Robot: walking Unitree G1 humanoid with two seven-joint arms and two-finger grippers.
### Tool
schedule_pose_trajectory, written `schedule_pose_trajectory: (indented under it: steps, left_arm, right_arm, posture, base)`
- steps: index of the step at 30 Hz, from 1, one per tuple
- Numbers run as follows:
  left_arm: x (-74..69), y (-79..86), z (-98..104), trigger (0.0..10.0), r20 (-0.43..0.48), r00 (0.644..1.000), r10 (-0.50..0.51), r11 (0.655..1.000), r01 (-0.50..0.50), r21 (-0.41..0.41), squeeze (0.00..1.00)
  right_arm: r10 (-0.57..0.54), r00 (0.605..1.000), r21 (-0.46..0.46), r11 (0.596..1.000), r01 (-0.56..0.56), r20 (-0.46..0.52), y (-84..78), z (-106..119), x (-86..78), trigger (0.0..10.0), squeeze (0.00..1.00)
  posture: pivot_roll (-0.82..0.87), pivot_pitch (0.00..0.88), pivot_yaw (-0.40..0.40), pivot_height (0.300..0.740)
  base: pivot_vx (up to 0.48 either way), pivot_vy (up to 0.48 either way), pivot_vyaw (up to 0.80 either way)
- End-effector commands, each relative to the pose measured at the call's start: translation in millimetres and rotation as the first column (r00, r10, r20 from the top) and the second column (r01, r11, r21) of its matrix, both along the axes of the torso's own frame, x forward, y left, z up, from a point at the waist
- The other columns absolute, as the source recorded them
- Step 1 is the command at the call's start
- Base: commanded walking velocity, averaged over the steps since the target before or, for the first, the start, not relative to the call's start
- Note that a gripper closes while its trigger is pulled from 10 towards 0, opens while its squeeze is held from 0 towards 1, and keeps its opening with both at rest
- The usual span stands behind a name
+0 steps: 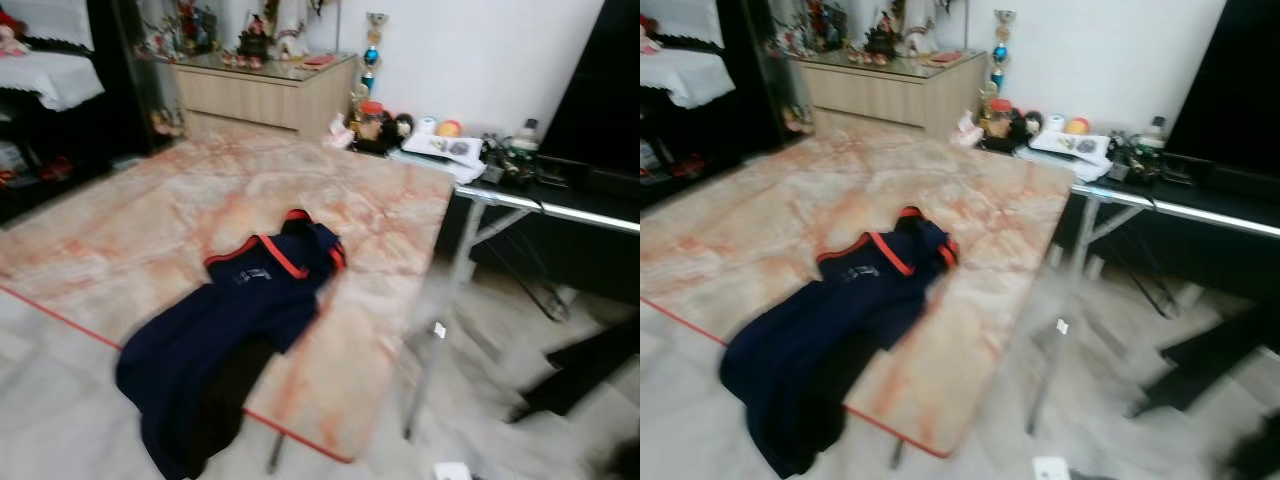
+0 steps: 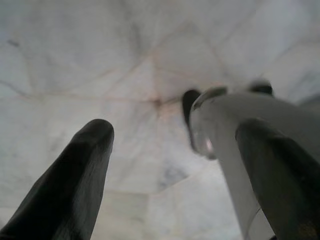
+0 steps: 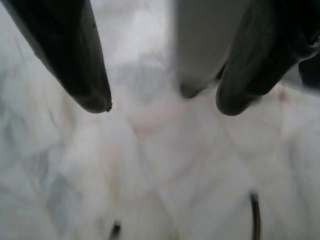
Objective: Hang hanger
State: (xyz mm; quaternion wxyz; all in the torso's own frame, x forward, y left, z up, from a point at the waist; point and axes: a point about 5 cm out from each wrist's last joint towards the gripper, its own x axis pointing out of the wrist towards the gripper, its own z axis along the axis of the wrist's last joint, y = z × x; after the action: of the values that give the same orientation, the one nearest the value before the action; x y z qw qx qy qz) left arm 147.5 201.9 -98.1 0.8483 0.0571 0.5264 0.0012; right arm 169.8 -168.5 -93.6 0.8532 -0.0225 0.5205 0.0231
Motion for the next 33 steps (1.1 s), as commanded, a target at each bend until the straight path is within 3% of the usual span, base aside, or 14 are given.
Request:
schedule_pose_trajectory:
  steps: [1,25,33]
  left_arm:
    - [3.1,-4.7,0.4,10.0,0.003,1.0,-0.024,1.0,0.024,-0.002,0.0]
    - [2.6,-5.3,0.2,10.0,0.002,1.0,-0.029,1.0,0.029,-0.007,0.0]
    - [1.9,-5.5,-0.1,10.0,-0.001,1.0,-0.019,1.0,0.019,-0.013,0.0]
  right_arm:
    - [0.009,1.0,-0.021,1.0,-0.009,0.016,-6.3,2.9,5.3,10.0,0.0]
    - [-0.01,0.999,-0.015,1.0,0.011,0.032,-6.5,3.2,5.5,10.0,0.0]
    - [-0.015,0.999,-0.019,1.0,0.015,0.029,-7.0,2.9,4.9,10.0,0.0]
  posture:
    - [0.11,0.0,-0.006,0.74]
    - [0.1,0.0,-0.006,0.74]
    - [0.1,0.0,-0.001,0.74]
  base:
    - [0.0,-0.48,-0.74]
    - [0.0,-0.48,-0.06]
    - [0.0,0.0,0.0]
